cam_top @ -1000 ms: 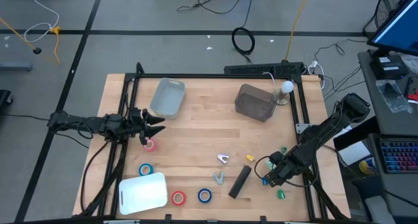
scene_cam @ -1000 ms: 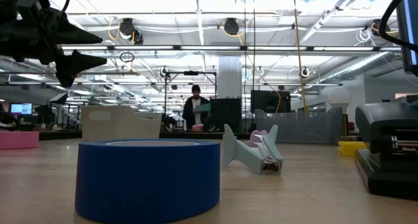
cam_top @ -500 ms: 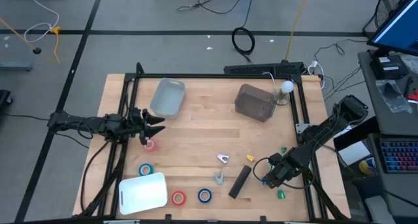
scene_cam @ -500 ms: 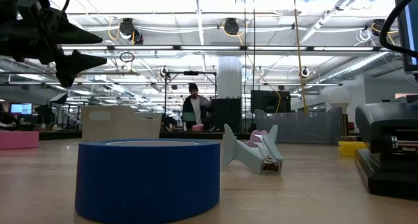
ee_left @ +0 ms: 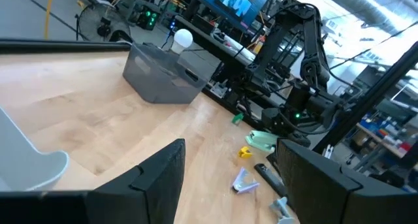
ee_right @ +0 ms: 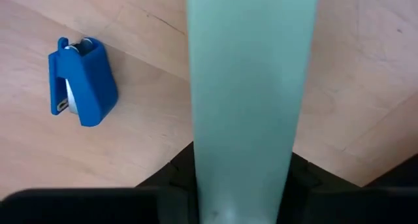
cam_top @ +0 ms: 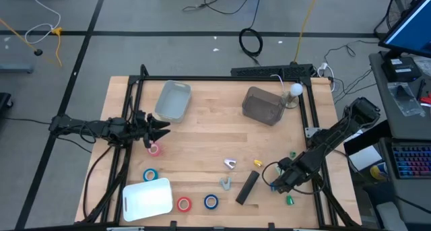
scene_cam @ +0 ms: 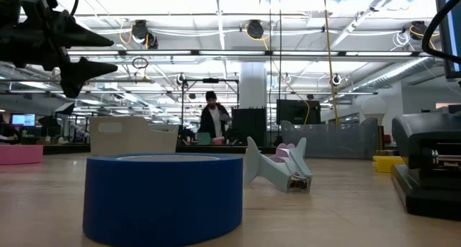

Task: Pick and place Stapler, Stapler remover, tape
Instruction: Put the green stapler into the gray bin

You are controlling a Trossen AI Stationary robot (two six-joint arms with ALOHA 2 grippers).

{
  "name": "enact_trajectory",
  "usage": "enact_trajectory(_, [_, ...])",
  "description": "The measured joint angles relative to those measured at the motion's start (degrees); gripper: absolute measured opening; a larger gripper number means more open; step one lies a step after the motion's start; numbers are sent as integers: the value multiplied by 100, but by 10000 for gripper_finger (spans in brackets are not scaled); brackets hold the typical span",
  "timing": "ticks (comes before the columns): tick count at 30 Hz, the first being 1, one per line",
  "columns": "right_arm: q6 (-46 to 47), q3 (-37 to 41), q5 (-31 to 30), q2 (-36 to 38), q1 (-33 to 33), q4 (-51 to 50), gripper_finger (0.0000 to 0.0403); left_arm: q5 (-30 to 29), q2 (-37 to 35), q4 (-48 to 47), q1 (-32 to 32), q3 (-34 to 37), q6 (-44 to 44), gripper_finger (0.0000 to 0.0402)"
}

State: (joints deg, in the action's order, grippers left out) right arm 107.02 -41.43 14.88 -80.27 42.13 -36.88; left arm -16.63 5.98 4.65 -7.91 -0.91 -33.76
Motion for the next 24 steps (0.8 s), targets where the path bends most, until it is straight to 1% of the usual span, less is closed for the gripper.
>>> enact_trajectory(5, [-123, 4, -93, 227, -2, -165, 117, -1, 2, 104, -1, 0, -151, 244])
enact_trajectory(10, [-186, 4, -123, 453, -2, -212, 110, -28, 2, 606, 1, 0, -120, 244])
enact_trajectory(14, [-186, 2, -428, 640, -11, -149, 110, -77, 0, 1129, 1, 0, -105, 244])
enact_trajectory(19, [-179, -6, -719, 814, -134, -43, 112, -298, 2, 1557, 0, 0, -62, 244])
enact_trajectory(24, [-516, -6, -891, 884, -376, 340, 110, -301, 127, 1872, 1, 0, 177, 244])
